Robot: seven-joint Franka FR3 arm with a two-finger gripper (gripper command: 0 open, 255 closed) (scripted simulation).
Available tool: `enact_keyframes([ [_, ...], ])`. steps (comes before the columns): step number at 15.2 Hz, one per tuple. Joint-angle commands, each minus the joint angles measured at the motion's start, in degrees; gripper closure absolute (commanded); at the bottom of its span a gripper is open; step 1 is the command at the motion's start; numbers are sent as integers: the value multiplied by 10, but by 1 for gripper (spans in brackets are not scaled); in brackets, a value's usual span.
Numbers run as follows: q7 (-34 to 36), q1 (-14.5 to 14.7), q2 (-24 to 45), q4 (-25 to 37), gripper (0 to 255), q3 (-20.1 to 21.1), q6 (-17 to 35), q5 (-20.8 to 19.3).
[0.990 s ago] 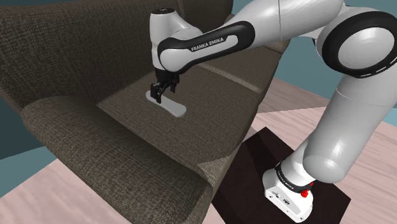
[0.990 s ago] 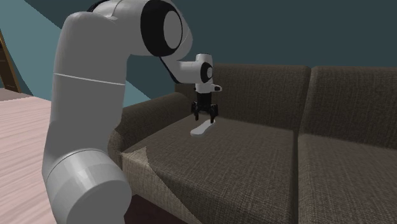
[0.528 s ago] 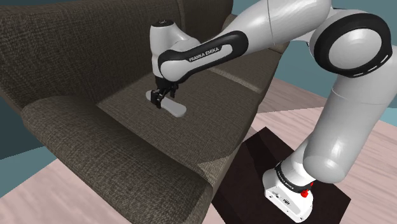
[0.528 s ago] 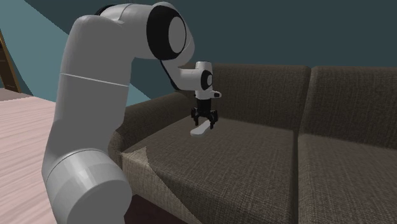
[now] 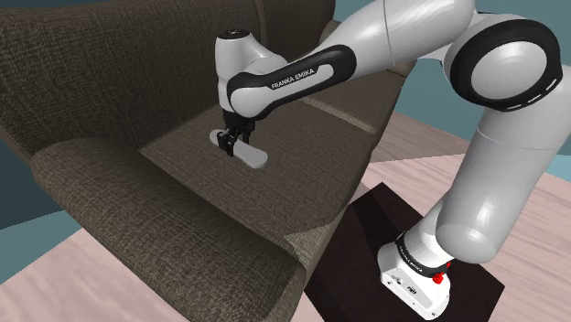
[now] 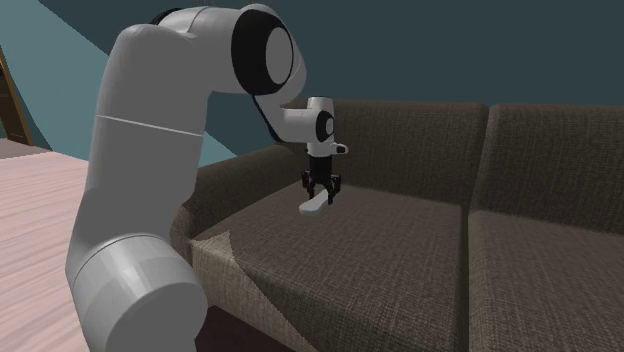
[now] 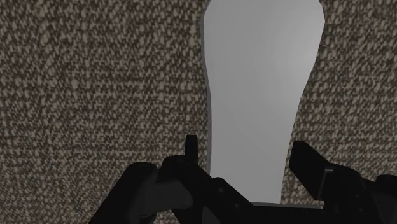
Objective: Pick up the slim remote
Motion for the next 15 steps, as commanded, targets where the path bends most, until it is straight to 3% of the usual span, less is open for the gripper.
enact_keyframes([
  [1,0,0,0,0,255,0,0,0],
  [15,-14,-5,-42,48,255,7,-87,20],
])
